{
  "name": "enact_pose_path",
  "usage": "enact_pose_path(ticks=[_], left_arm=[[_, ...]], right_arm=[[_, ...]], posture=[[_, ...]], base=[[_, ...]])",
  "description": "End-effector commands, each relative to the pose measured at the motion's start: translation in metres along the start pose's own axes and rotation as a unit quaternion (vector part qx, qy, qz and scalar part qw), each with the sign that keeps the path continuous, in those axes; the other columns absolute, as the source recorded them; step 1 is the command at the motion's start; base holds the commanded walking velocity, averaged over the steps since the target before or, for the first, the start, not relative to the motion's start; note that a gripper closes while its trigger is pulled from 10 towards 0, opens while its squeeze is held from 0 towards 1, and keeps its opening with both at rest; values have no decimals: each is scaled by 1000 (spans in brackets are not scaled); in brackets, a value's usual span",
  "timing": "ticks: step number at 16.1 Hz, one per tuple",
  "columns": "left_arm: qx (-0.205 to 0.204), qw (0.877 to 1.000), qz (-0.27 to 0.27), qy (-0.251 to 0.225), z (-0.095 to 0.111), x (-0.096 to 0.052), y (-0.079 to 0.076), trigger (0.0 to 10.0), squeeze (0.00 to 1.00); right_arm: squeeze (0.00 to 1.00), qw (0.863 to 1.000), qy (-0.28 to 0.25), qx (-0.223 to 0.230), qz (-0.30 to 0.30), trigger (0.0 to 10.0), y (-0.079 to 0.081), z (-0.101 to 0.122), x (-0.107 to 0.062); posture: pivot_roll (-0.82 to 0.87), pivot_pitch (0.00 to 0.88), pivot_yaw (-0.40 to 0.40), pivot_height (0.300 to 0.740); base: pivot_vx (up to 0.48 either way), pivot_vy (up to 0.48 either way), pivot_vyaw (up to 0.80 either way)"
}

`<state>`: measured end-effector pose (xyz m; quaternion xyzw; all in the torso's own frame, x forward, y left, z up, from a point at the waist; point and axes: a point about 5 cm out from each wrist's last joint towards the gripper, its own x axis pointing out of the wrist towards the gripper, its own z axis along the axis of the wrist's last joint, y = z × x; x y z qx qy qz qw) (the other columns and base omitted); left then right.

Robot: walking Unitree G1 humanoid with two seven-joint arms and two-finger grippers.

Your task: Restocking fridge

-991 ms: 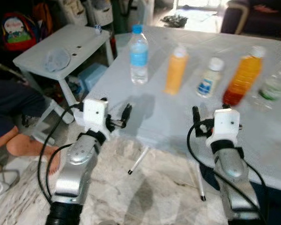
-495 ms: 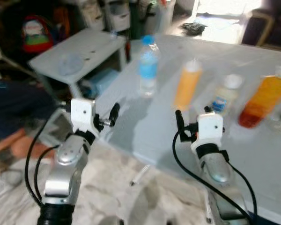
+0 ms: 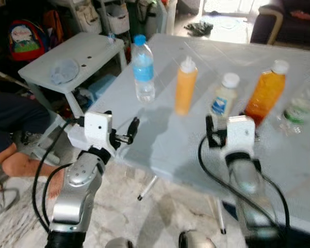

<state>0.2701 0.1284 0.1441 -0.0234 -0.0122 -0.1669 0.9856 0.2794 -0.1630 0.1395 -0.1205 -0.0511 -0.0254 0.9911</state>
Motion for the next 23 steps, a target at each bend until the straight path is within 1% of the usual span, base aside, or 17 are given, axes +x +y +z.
enact_pose_path(ticks=[1, 2, 3, 4, 5, 6, 7, 8, 11, 12, 19, 23], left_arm=[[7, 1000, 6, 7, 0, -4, 4, 10000, 0], [11, 1000, -10, 24, -3, -8, 3, 10000, 0], [16, 999, -32, 37, -5, -13, 0, 10000, 0], [19, 998, -35, 40, -6, -16, 1, 10000, 0], [20, 998, -29, 43, -6, -17, 3, 10000, 0], [20, 998, -28, 43, -6, -16, 3, 10000, 0], [19, 998, -29, 43, -6, -16, 3, 10000, 0], [19, 998, -33, 45, -5, -16, 1, 10000, 0], [19, 998, -35, 47, -5, -18, 0, 10000, 0], [19, 998, -35, 48, -4, -18, 0, 10000, 0], [21, 998, -43, 50, -4, -17, -3, 10000, 0], [22, 998, -44, 50, -3, -17, -4, 10000, 0]], right_arm=[[0, 1000, -8, 0, -1, 10000, -1, 2, 4], [0, 1000, -11, -7, -6, 10000, -4, 3, 8], [0, 1000, -13, -5, -11, 10000, -6, 4, 12], [596, 1000, -19, -5, -13, 10000, -7, 6, 17], [1000, 999, -29, -5, -15, 10000, -8, 9, 23], [992, 999, -34, -6, -14, 10000, -8, 10, 26], [776, 999, -35, -5, -13, 10000, -7, 11, 28], [0, 999, -39, 1, -11, 10000, -5, 13, 33], [0, 999, -49, -11, -15, 10000, -5, 17, 38], [0, 998, -53, -8, -18, 10000, -6, 17, 41], [0, 996, -78, -7, -37, 10000, -16, 30, 64], [0, 996, -85, -7, -40, 10000, -17, 33, 68]], posture=[[-10, 107, 78, 740], [-6, 110, 75, 740], [-6, 114, 76, 740], [-2, 119, 79, 740], [1, 121, 79, 740], [3, 123, 79, 740], [3, 123, 78, 740], [2, 123, 74, 740], [7, 126, 71, 740], [8, 127, 70, 740], [17, 131, 76, 740], [23, 129, 75, 740]], base=[[0, 0, 0], [0, 0, 0], [0, 0, 0], [0, 0, 0], [0, 0, 0], [0, 0, 0], [0, 0, 0], [0, 0, 0], [0, 0, 0], [0, 0, 0], [0, 0, 0], [0, 0, 0]])
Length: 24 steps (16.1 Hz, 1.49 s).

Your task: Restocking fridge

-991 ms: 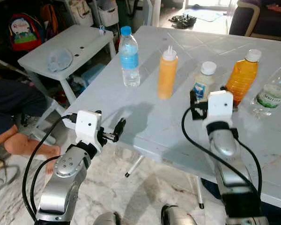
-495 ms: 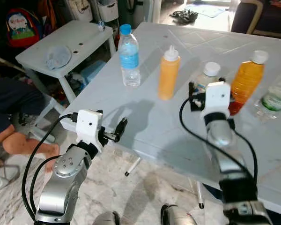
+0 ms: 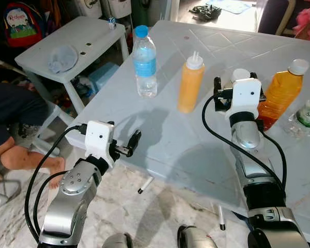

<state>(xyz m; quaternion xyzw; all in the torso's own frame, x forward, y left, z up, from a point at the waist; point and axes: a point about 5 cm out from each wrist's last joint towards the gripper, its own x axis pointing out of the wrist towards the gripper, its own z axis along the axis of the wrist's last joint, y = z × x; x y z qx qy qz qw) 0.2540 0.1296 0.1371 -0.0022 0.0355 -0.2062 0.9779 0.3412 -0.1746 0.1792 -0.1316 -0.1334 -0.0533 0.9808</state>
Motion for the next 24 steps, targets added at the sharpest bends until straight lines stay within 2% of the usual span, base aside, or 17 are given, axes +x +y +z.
enact_pose_path(ticks=[1, 8, 9, 10, 11, 12, 21, 23, 24], left_arm=[[11, 1000, -4, -1, 3, -1, 0, 10000, 0], [15, 1000, -11, 1, 4, 0, -1, 10000, 0], [16, 1000, -12, 1, 4, 0, -2, 10000, 0], [17, 1000, -14, 2, 4, 0, -2, 10000, 0], [18, 1000, -14, 2, 4, 0, -2, 10000, 0], [19, 1000, -15, 3, 4, -1, -2, 10000, 0], [23, 1000, -18, 5, 5, 3, -3, 10000, 0], [35, 999, -16, 0, 11, 7, -1, 10000, 0], [43, 999, 3, 5, 13, 10, 5, 10000, 0]], right_arm=[[0, 1000, -7, 5, -4, 10000, 1, 3, 3], [0, 1000, -7, 8, -27, 9882, -11, 5, 20], [0, 999, -8, 10, -30, 3451, -11, 6, 22], [0, 999, -9, 14, -32, 0, -11, 7, 25], [0, 999, -9, 16, -32, 784, -10, 7, 25], [0, 999, -11, 17, -32, 0, -8, 7, 26], [0, 999, -6, 35, -32, 0, -3, 4, 22], [0, 999, -7, 40, -32, 0, 0, 7, 22], [0, 998, -4, 48, -30, 0, 4, 9, 20]], posture=[[24, 129, 75, 740], [28, 134, 83, 740], [32, 135, 84, 740], [34, 136, 84, 740], [35, 136, 84, 740], [37, 137, 85, 740], [39, 135, 83, 740], [50, 132, 76, 740], [49, 131, 72, 740]], base=[[0, 0, 0], [0, 0, 0], [0, 0, 0], [0, 0, 0], [0, 0, 0], [0, 0, 0], [0, 0, 0], [0, 0, 0], [0, 0, 0]])
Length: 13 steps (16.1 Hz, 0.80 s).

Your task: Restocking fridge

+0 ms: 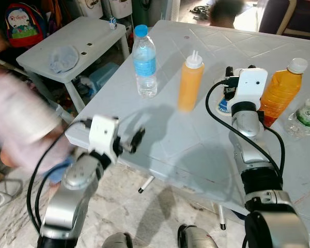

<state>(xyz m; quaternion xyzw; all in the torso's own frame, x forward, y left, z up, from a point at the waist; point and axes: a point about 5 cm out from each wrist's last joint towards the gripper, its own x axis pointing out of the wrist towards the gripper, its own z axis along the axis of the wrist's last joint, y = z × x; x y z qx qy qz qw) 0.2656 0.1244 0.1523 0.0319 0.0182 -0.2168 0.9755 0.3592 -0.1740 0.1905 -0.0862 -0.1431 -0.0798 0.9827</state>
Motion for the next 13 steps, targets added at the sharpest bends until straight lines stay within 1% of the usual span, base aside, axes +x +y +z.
enact_pose_path(ticks=[1, 2, 3, 4, 5, 6, 7, 8, 9, 11, 13], left_arm=[[6, 1000, 15, 16, -4, -1, 6, 10000, 0], [-4, 999, 32, 16, -4, -1, 10, 10000, 0], [-8, 999, 35, 13, -4, 0, 10, 10000, 0], [-8, 999, 33, 15, -7, 0, 6, 10000, 0], [-12, 999, 31, 16, -9, 0, 3, 10000, 0], [-16, 999, 32, 19, -11, -1, 1, 10000, 0], [-21, 999, 28, 22, -14, -1, -4, 10000, 0], [-21, 999, 26, 23, -14, -1, -4, 10000, 0], [-21, 999, 24, 26, -16, 0, -6, 10000, 0], [-20, 999, 24, 26, -17, 3, -6, 10000, 0], [-18, 999, 29, 22, -15, 6, -3, 10000, 0]], right_arm=[[0, 1000, 0, 8, 4, 0, 4, 3, -1], [0, 1000, 4, 30, 3, 0, 8, 5, -4], [0, 999, -5, 43, 11, 510, 14, 12, -10], [0, 998, -13, 54, 22, 3451, 20, 17, -16], [0, 997, -19, 63, 30, 4588, 24, 21, -21], [0, 997, -19, 63, 31, 9882, 25, 23, -26], [0, 996, -11, 76, 36, 10000, 27, 21, -33], [0, 996, -9, 77, 37, 10000, 27, 21, -35], [0, 996, -1, 79, 45, 10000, 28, 17, -45], [0, 995, 18, 80, 59, 10000, 27, 12, -61], [0, 994, 39, 74, 65, 10000, 22, 5, -75]], posture=[[48, 131, 72, 740], [44, 127, 69, 740], [41, 126, 66, 740], [38, 117, 64, 740], [35, 112, 65, 740], [31, 95, 68, 740], [26, 86, 68, 740], [26, 86, 68, 740], [17, 76, 70, 740], [12, 72, 69, 740], [3, 70, 65, 740]], base=[[0, 0, 0], [0, 0, 0], [0, 0, 0], [0, 0, 0], [0, 0, 0], [0, 0, 0], [0, 0, 0], [0, 0, 0], [0, 0, 0], [0, 0, 0], [-251, 0, 0]])
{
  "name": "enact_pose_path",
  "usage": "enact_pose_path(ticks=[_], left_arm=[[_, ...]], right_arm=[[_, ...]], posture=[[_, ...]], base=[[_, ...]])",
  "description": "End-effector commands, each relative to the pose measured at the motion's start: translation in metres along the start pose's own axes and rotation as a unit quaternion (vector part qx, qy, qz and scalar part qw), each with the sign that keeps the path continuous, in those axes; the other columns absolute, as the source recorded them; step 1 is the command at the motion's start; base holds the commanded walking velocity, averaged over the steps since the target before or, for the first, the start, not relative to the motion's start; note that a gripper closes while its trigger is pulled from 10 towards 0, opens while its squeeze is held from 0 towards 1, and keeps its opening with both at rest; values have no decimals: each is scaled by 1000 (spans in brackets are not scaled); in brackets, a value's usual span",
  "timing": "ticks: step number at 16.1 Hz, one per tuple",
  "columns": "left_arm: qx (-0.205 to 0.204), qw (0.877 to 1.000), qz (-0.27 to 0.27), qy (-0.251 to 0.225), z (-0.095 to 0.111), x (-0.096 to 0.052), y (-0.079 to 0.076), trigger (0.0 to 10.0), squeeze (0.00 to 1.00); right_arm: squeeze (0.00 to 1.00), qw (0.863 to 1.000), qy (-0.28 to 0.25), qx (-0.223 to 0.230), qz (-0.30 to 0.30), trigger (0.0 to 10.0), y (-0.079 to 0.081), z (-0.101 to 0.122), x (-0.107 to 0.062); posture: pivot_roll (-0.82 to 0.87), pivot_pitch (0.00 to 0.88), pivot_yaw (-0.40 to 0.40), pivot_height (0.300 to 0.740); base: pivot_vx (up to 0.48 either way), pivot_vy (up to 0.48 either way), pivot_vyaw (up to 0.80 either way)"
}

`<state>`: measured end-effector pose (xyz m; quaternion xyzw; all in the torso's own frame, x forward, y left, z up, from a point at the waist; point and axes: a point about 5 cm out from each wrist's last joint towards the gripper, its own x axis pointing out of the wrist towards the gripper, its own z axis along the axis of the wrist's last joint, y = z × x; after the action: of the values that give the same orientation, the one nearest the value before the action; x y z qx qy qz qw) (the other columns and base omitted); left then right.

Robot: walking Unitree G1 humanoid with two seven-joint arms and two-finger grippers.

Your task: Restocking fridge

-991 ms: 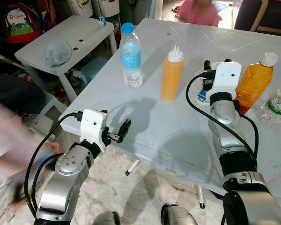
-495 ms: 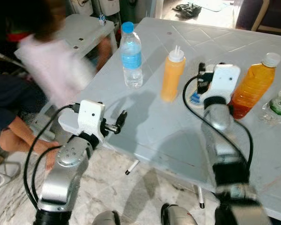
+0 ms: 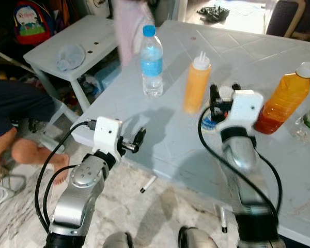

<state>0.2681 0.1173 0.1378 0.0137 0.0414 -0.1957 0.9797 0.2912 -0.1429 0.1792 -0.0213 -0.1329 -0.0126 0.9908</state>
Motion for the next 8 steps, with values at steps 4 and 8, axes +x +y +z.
enact_pose_path(ticks=[4, 8], left_arm=[[3, 1000, 10, 1, -4, 1, 2, 10000, 0], [6, 1000, 20, -9, 0, 6, 7, 10000, 0]], right_arm=[[0, 999, 47, 3, 5, 10000, -2, -12, -12], [0, 999, 53, 7, 1, 10000, -2, -14, -10]], posture=[[3, 53, 56, 740], [6, 26, 47, 740]], base=[[-289, 0, 0], [-318, 0, 0]])
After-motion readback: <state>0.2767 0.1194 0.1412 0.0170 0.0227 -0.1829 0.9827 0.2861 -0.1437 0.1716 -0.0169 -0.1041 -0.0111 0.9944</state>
